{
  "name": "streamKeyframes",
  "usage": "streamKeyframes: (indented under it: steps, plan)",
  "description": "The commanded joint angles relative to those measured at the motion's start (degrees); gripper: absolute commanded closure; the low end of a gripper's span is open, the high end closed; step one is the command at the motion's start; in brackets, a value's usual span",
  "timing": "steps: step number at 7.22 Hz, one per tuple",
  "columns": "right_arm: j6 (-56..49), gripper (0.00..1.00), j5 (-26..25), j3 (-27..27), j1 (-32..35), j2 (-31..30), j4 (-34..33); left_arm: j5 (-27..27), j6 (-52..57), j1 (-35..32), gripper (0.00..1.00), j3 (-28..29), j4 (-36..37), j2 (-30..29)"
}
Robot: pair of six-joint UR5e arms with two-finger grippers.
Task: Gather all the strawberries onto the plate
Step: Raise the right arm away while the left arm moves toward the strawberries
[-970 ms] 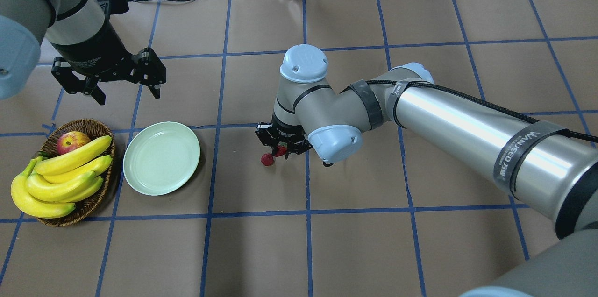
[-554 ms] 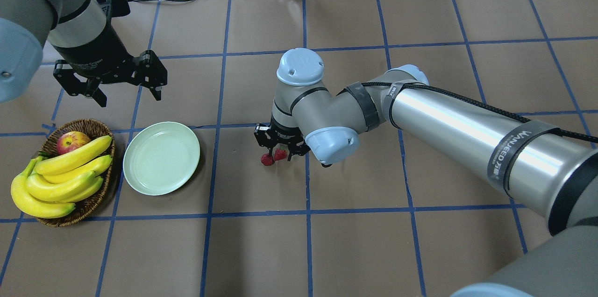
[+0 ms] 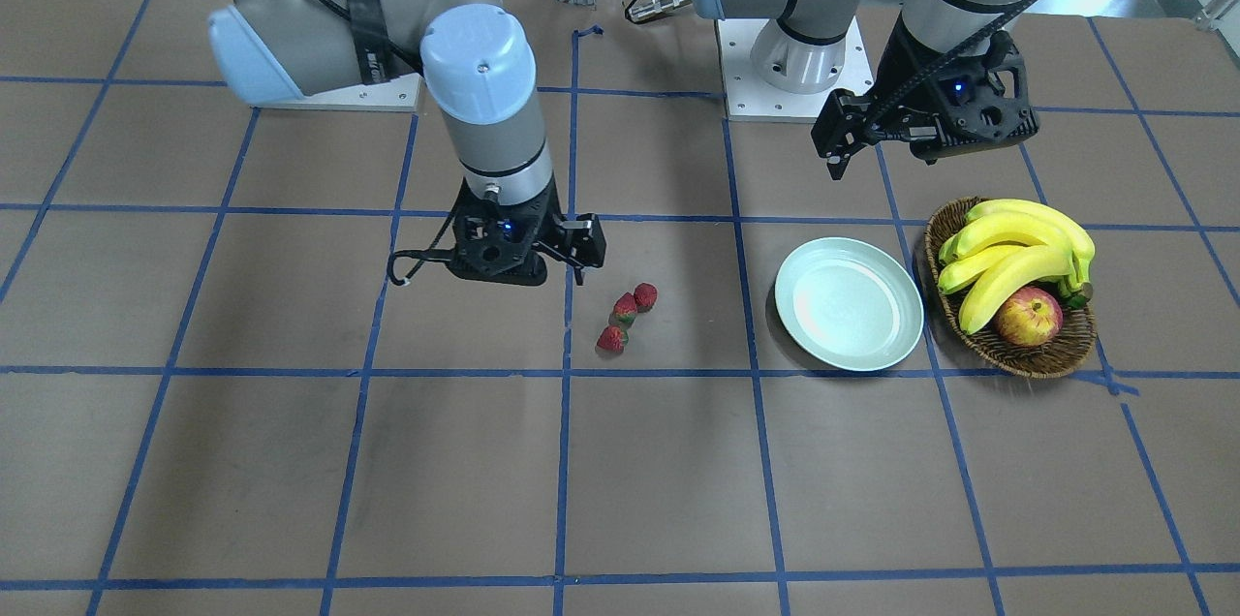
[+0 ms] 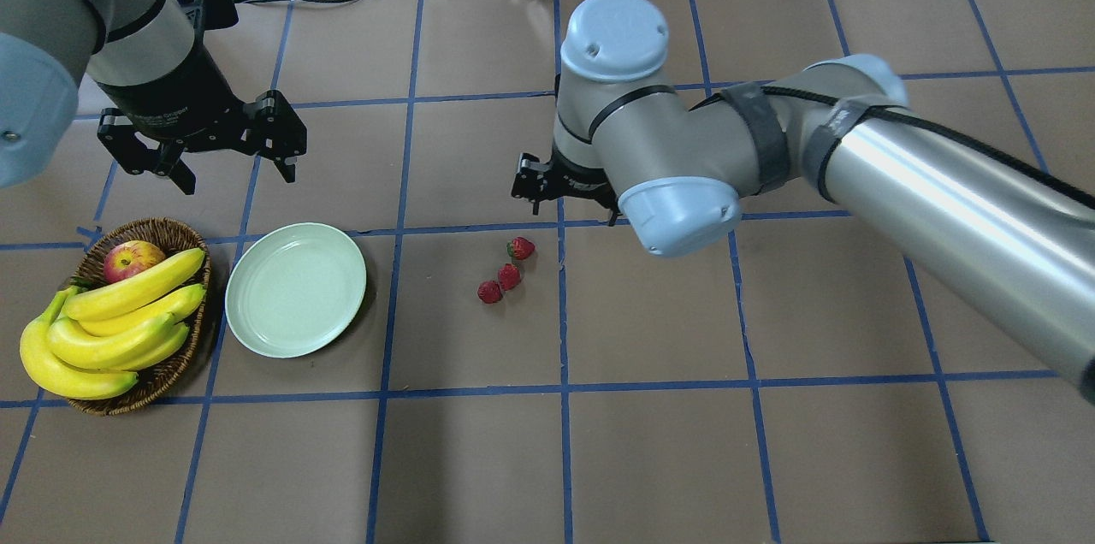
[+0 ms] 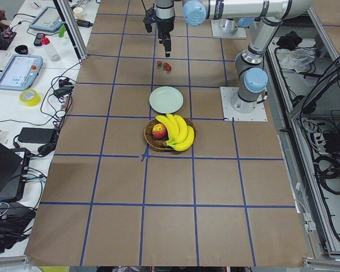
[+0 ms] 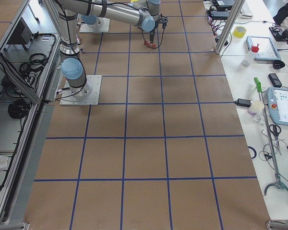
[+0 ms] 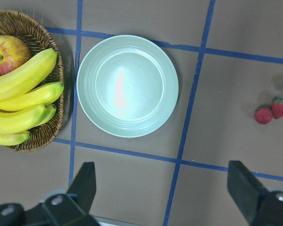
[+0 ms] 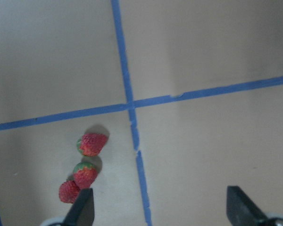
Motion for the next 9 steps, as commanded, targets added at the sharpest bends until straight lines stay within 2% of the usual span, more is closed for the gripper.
streamKeyframes:
  steps: [1,3,4,5,6,7,9]
  plan:
    - [-5.79,0.0,-1.27,-5.8,-4.58,-4.38,8.79,-0.13,0.08,0.21,0.0,-0.62,0.45,-1.0]
    - [-7.12,0.0,-3.9,-16.34,-7.38,-4.47,23.36,-0.56,-0.88,0.48,0.0,-4.03,2.02,-2.49]
    - [-7.3,0.0,-3.48,-19.08,-9.14,-4.9,25.51,-2.13,-2.02,-0.14,0.0,-4.66,3.6,-3.28]
    - [-8.52,0.0,-3.39,-19.46,-10.81,-5.34,26.06,-4.58,-2.38,-1.27,0.0,-4.75,4.31,-3.81]
    - [-10.88,0.0,-3.39,-19.11,-11.35,-6.04,25.98,-4.61,-2.38,-3.81,0.0,-4.84,4.67,-5.03]
    - [-12.65,0.11,-4.08,-18.42,-11.36,-6.75,26.93,-4.78,-2.38,-6.36,0.0,-5.28,8.07,-6.7]
    - [-16.25,0.11,-4.44,-17.53,-13.97,-8.33,29.75,-5.05,-2.38,-9.36,0.0,-8.61,16.15,-8.99]
